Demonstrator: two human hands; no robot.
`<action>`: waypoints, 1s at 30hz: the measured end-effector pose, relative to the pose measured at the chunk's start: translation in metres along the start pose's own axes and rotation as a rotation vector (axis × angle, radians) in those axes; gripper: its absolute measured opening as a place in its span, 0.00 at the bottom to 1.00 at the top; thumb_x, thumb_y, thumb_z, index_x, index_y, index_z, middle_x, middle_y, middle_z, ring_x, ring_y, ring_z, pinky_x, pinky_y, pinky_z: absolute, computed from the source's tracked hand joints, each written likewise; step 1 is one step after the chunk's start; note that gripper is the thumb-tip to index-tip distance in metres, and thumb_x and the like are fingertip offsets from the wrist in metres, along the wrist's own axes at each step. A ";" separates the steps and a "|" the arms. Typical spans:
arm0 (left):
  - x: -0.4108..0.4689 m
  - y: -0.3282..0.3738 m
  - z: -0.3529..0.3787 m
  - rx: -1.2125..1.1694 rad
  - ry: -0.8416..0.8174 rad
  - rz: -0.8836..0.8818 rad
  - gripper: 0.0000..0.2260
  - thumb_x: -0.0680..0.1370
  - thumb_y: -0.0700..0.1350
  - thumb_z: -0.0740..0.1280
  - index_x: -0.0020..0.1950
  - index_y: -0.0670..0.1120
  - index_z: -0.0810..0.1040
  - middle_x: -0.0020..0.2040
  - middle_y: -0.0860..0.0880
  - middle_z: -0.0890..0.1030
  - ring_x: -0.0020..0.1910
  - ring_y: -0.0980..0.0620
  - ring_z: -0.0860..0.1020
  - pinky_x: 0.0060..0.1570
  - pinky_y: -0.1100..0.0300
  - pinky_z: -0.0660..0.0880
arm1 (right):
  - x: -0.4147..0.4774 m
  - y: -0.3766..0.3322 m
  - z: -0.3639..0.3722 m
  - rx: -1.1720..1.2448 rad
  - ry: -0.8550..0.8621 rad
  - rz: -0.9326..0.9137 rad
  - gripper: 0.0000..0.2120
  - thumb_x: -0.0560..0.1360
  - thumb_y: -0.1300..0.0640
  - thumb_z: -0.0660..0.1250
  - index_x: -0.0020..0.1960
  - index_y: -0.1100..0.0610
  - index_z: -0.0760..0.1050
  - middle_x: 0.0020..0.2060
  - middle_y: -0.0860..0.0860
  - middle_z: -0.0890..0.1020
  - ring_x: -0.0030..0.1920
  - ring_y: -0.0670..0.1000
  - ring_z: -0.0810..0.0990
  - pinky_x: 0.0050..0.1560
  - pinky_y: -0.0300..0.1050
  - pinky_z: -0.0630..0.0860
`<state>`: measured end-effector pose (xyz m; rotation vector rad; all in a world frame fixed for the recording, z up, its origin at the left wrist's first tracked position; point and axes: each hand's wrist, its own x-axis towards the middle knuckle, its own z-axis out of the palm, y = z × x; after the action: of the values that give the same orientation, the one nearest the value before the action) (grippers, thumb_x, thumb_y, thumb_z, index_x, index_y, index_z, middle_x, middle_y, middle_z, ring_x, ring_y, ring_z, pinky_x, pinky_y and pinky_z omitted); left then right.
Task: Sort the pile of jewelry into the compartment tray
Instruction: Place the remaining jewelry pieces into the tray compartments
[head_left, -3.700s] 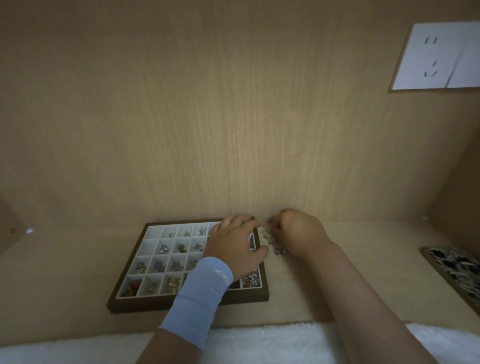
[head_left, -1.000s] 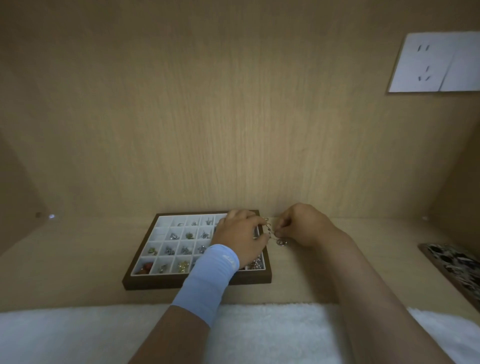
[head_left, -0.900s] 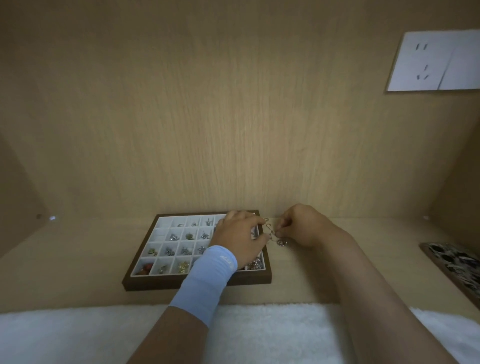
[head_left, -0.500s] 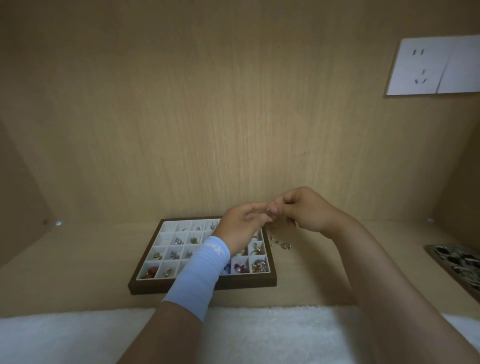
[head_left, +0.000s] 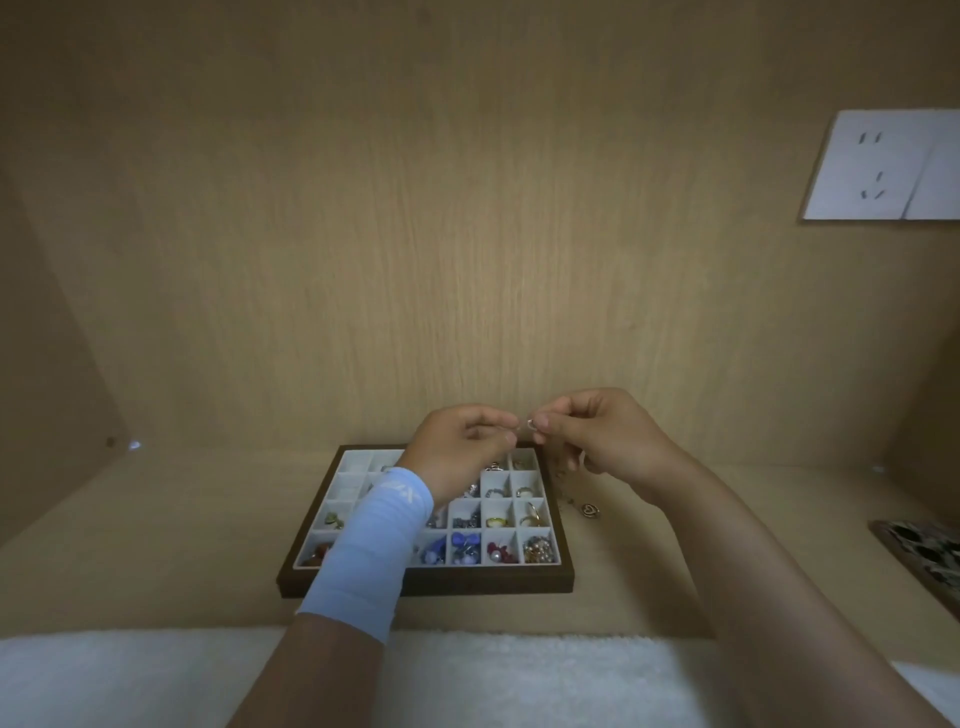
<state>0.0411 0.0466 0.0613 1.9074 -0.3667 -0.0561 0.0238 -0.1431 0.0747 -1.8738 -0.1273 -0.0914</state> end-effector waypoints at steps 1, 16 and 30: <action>-0.001 -0.001 -0.004 0.028 0.002 0.012 0.06 0.77 0.45 0.70 0.52 0.54 0.83 0.48 0.54 0.84 0.50 0.57 0.80 0.55 0.60 0.76 | -0.001 -0.002 0.005 0.019 0.000 -0.002 0.06 0.77 0.60 0.70 0.50 0.62 0.84 0.33 0.48 0.84 0.25 0.47 0.73 0.22 0.33 0.65; -0.001 -0.040 -0.108 0.030 0.284 0.050 0.03 0.72 0.40 0.75 0.44 0.47 0.84 0.34 0.51 0.82 0.35 0.60 0.79 0.43 0.67 0.74 | 0.060 -0.044 0.098 -0.115 -0.139 -0.107 0.02 0.75 0.59 0.74 0.46 0.58 0.85 0.26 0.45 0.81 0.24 0.45 0.73 0.27 0.36 0.71; 0.002 -0.102 -0.126 0.315 0.297 -0.057 0.03 0.73 0.45 0.73 0.40 0.50 0.85 0.39 0.55 0.82 0.36 0.59 0.77 0.38 0.69 0.71 | 0.122 -0.037 0.158 -0.737 -0.475 -0.178 0.06 0.75 0.56 0.73 0.41 0.47 0.83 0.35 0.40 0.83 0.36 0.34 0.79 0.41 0.32 0.71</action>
<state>0.0931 0.1923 0.0129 2.1981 -0.1236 0.2584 0.1391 0.0235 0.0773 -2.5874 -0.6608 0.2184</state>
